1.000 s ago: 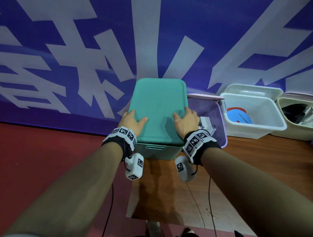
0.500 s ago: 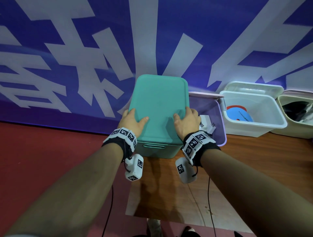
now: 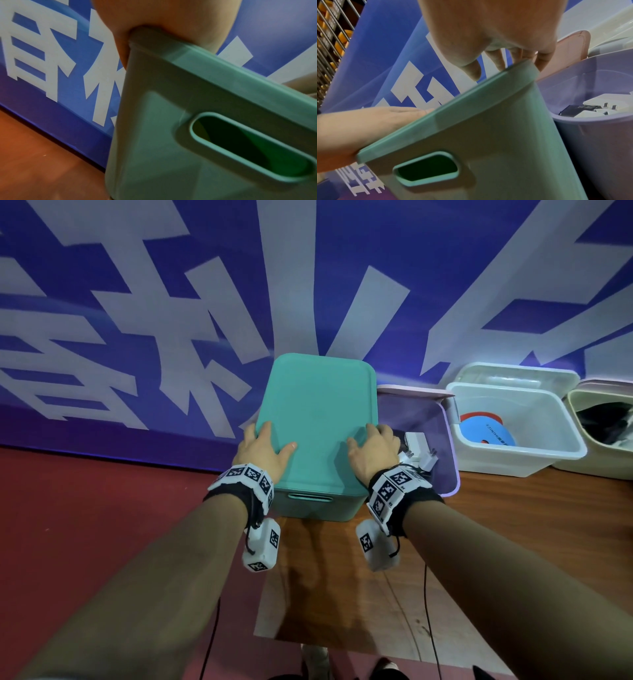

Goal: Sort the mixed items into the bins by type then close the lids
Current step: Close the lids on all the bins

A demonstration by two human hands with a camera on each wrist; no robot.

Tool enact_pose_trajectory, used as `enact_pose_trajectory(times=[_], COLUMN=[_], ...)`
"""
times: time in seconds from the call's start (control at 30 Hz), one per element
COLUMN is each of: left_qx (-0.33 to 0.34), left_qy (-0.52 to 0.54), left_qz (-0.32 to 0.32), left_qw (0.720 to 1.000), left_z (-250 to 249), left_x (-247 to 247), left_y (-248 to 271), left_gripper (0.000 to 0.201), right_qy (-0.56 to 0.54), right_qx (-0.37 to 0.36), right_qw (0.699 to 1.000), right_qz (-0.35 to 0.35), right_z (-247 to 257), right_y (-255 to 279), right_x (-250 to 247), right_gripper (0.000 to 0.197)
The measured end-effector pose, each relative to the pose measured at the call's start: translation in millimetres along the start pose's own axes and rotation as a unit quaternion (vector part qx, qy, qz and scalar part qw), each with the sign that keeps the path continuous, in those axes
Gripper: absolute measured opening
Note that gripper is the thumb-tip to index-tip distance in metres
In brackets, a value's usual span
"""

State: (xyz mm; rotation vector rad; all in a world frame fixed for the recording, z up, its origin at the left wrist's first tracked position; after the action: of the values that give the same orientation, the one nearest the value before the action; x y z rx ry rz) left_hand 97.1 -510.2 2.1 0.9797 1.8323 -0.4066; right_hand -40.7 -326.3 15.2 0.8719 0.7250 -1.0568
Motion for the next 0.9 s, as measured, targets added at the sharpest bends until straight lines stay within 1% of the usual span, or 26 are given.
enact_pose_trajectory(times=[0.23, 0.4, 0.57, 0.67, 0.83, 0.9], left_qx=[0.003, 0.009, 0.010, 0.007, -0.005, -0.007], left_qy=[-0.009, -0.015, -0.011, -0.027, -0.042, -0.054], left_qz=[-0.007, -0.012, -0.012, 0.006, 0.053, 0.058], left_qw=[1.000, 1.000, 1.000, 1.000, 0.998, 0.997], left_z=[2.2, 2.6, 4.6, 4.3, 8.1, 8.1], left_x=[-0.3, 0.5, -1.5, -0.3, 9.4, 11.1], left_y=[-0.9, -2.5, -4.4, -5.2, -6.3, -6.3], left_gripper=[0.073, 0.075, 0.075, 0.077, 0.080, 0.079], right_qy=[-0.012, -0.005, 0.014, 0.028, 0.036, 0.042], right_qx=[-0.040, -0.031, -0.028, -0.031, -0.036, -0.043], right_qw=[0.999, 0.999, 0.999, 0.999, 0.998, 0.997], right_qz=[0.025, 0.018, 0.016, 0.019, 0.043, 0.047], right_z=[9.7, 12.4, 14.5, 14.4, 12.2, 12.0], right_y=[-0.6, -1.6, -2.7, -5.6, -8.2, -10.0], right_x=[12.6, 14.6, 15.5, 17.2, 25.3, 27.0], right_gripper=[0.049, 0.042, 0.041, 0.041, 0.047, 0.048])
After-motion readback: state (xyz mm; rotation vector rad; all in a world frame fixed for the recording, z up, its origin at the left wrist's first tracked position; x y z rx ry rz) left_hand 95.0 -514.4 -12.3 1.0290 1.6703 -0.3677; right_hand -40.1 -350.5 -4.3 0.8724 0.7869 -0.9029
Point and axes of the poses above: each hand's wrist, its own y-axis away from the middle knuckle, its own x-axis out of the palm, z = x × y, the point moved 10 cm from there along -y, towards the middle knuckle, and after that the axes turned 9 degrees about x, right-handed, at the moved point
